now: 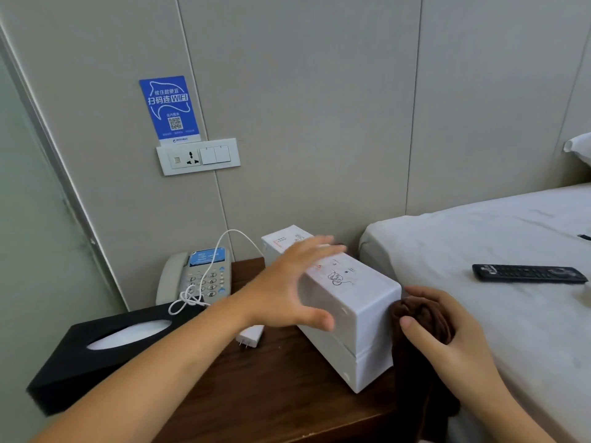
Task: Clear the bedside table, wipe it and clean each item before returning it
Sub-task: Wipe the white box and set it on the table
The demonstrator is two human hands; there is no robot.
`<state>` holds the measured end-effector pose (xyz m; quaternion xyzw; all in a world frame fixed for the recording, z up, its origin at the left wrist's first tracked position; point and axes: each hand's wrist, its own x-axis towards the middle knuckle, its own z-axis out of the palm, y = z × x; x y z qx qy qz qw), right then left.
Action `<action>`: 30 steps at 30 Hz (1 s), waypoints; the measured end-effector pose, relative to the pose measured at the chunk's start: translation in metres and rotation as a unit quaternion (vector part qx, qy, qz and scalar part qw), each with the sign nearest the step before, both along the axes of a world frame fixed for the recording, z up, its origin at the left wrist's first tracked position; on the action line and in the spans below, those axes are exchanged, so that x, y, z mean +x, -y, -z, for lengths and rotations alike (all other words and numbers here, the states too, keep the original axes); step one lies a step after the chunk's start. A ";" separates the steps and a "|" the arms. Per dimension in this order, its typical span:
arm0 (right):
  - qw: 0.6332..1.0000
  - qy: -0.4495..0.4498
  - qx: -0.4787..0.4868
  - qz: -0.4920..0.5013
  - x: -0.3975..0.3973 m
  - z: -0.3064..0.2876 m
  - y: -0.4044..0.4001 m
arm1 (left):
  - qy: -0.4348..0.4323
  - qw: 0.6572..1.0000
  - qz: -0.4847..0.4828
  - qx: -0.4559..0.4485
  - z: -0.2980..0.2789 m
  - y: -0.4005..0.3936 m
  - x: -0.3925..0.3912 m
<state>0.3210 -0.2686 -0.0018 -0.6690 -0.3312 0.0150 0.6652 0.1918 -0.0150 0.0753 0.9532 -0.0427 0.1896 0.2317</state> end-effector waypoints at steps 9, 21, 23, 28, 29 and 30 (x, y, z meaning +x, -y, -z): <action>0.990 0.140 -0.028 -0.012 -0.009 -0.012 -0.002 | -0.271 0.943 -0.170 0.095 0.035 -0.093 -0.071; 0.941 0.248 -0.228 -0.020 -0.006 -0.016 0.003 | -0.361 0.900 -0.210 0.121 0.041 -0.097 -0.061; 0.943 0.250 -0.219 -0.008 -0.010 -0.014 0.001 | -0.292 0.930 -0.211 0.074 0.027 -0.095 -0.069; 0.948 0.242 -0.206 0.028 -0.020 -0.010 -0.011 | -0.126 0.969 -0.208 -0.042 -0.013 -0.078 -0.087; 0.947 0.241 -0.210 0.032 -0.023 -0.011 -0.013 | -0.108 0.971 -0.210 -0.049 -0.021 -0.071 -0.087; 0.946 0.243 -0.211 0.035 -0.026 -0.010 -0.014 | -0.091 0.971 -0.214 -0.051 -0.028 -0.061 -0.086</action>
